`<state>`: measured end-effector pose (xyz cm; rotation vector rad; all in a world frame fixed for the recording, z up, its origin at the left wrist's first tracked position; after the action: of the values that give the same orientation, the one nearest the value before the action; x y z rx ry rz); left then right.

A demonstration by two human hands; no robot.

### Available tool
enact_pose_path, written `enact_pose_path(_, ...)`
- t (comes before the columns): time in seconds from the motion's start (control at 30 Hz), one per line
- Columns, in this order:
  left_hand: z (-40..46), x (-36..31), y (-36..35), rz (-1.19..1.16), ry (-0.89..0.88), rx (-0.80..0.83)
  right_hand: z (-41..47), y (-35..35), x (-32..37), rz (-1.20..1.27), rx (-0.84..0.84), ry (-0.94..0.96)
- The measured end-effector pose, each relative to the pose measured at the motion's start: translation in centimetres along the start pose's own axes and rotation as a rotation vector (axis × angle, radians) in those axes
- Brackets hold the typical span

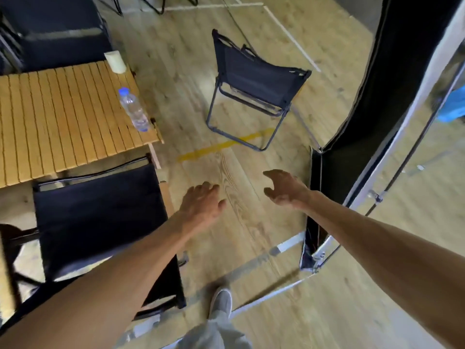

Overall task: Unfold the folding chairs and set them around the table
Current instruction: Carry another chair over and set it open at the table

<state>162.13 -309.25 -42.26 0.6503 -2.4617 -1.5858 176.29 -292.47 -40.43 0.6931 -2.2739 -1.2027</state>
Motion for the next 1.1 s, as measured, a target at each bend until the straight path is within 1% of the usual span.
enact_pose_path(0.1, 3.7, -1.1, 1.9, -0.017, 0.008, -0.002, 3.3, 3.0, -1.1, -0.030, 0.007, 0.018)
enact_pose_path(0.2, 7.9, -0.6, 3.8, -0.042, 0.050, -0.039, 7.6, 6.0, -1.4, -0.054, 0.017, 0.061)
enact_pose_path(0.27, 11.0, 0.1, 4.8, -0.045, 0.071, -0.084, 11.0, 8.1, -1.4, -0.066, -0.015, 0.082)
enact_pose_path(0.47, 23.1, 2.8, 7.5, -0.061, 0.115, -0.146, 23.0, 14.1, -2.6, -0.157, -0.125, 0.149)
enact_pose_path(0.6, 33.2, 5.3, 10.5, -0.089, 0.111, -0.178, 33.9, 18.4, -3.0, -0.204, -0.235, 0.102)
enact_pose_path(0.7, 41.0, 7.1, 12.9, -0.084, 0.091, -0.171, 42.3, 20.7, -4.3, -0.165, -0.240, 0.045)
enact_pose_path(0.8, 47.7, 8.5, 15.5, -0.046, 0.091, -0.158, 48.0, 22.6, -6.9, -0.068, -0.379, 0.078)
enact_pose_path(0.83, 49.6, 8.9, 16.5, -0.048, 0.104, -0.175, 49.4, 23.2, -7.9, -0.034, -0.417, 0.085)
enact_pose_path(0.9, 52.6, 9.7, 18.6, -0.062, 0.127, -0.233, 51.8, 24.2, -10.3, 0.039, -0.427, 0.022)
enact_pose_path(1.0, 56.6, 10.1, 22.3, -0.050, 0.122, -0.396, 55.1, 25.8, -15.4, 0.120, -0.384, -0.216)
enact_pose_path(1.07, 59.3, 10.5, 24.9, -0.011, 0.121, -0.512, 57.1, 26.4, -18.5, 0.104, -0.259, -0.354)
enact_pose_path(1.1, 60.7, 10.7, 26.1, 0.006, 0.118, -0.538, 58.1, 26.5, -19.8, 0.089, -0.177, -0.390)
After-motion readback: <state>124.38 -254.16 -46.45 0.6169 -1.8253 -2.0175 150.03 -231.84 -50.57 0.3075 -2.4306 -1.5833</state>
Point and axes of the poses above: each hand's wrist, its own z-axis towards the middle knuckle, its own y-axis out of the back of the hand, x = y × z, the point moved 3 cm from there along z, towards the middle knuckle, and after that the axes turned 8 degrees about z, right-handed, at the moved point
